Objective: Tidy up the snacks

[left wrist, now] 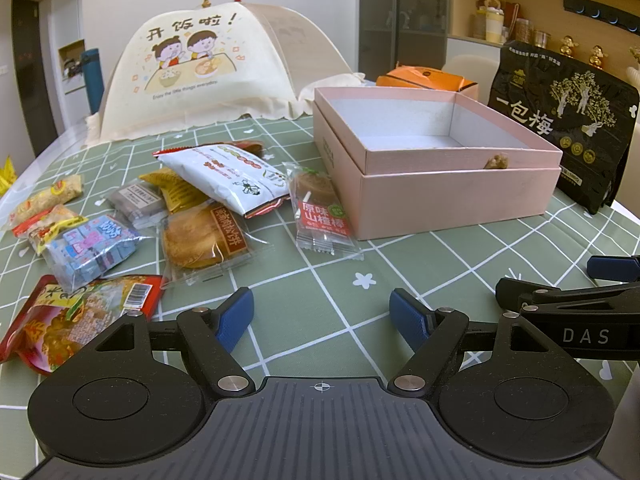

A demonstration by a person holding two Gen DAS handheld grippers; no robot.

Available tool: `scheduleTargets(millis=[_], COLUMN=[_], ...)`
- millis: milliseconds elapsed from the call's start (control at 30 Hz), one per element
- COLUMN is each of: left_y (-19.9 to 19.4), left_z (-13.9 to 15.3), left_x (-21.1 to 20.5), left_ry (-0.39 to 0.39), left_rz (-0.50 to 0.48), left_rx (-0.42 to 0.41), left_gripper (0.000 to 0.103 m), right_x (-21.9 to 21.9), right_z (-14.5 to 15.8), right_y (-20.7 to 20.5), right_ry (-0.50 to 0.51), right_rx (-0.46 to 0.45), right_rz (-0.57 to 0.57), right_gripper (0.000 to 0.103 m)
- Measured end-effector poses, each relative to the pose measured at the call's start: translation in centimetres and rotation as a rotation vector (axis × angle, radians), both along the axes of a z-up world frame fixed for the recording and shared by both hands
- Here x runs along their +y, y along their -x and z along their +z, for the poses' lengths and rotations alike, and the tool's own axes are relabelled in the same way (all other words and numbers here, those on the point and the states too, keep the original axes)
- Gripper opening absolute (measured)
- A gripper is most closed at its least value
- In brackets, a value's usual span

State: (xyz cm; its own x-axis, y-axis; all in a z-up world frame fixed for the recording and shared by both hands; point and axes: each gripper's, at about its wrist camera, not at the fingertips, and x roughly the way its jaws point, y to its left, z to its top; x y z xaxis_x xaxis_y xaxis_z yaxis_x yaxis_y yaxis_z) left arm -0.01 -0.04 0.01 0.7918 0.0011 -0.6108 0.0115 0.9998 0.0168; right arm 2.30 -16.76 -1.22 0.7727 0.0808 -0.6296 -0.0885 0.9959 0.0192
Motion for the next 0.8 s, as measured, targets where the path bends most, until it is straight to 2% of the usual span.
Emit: scheduleTargets(millis=[800], left_y=[0.13], left_z=[0.21], left_x=[-0.71], left_ry=[-0.003], left_rz=[0.001], left_rx=[0.000], left_gripper=[0.082], right_x=[-0.03], right_z=[0.06], right_y=[-0.04], right_ry=[0.001], right_rx=[-0.002], right_rz=[0.001], right_gripper=[0.103])
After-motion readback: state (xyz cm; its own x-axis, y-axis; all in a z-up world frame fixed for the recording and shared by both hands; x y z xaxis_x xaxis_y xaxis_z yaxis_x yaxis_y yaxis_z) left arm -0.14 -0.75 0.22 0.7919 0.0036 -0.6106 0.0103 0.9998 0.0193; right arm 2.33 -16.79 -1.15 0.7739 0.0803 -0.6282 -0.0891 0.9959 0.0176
